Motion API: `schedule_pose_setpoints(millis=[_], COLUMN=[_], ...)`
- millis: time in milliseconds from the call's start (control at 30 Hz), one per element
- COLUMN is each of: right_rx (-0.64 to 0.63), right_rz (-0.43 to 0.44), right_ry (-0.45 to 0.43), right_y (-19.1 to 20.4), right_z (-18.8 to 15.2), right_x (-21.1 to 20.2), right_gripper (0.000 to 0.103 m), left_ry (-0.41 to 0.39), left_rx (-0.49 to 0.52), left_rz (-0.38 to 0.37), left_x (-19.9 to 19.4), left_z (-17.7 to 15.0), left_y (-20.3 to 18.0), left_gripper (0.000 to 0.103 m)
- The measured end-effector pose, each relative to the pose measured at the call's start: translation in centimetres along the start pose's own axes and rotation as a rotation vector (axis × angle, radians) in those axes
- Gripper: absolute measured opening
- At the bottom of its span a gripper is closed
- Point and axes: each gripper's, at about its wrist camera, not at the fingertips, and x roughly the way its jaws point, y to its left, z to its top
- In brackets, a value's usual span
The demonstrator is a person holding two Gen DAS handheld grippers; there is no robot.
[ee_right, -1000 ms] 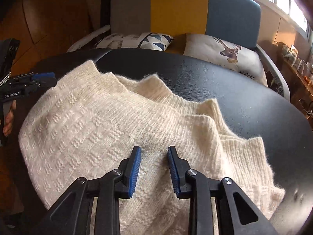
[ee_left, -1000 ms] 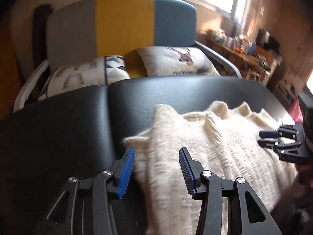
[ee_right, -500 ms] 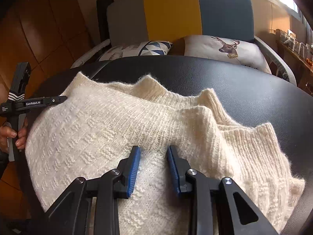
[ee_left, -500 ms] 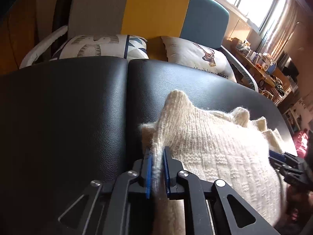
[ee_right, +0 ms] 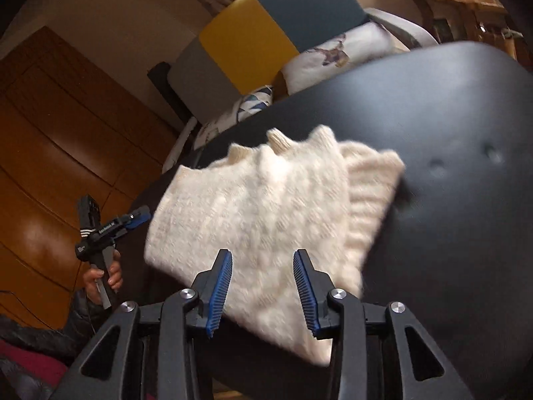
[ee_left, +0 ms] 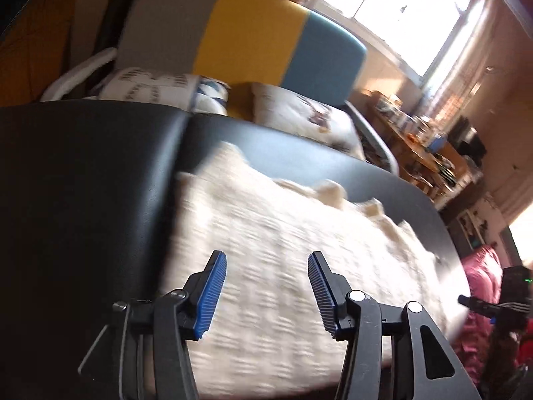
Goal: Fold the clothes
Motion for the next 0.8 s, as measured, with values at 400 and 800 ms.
schedule_pose_setpoints(millis=[400,800], right_rx=[0.038,-0.225], right_rz=[0.245,0.411], right_ry=[0.047,0.689], right_y=[-3.7,-0.4], right_z=[-2.3,-1.5], right_x=[2.5,8.8], right_gripper=[0.041,0.023], left_ry=[0.092,0.262], left_rx=[0.564,0.73], left_rz=[-0.163,-0.122], left_x=[6.2,16.9], left_z=[-3.2,-3.3], left_y=[-20.9,-26.4], left_gripper=[0.053,0.052])
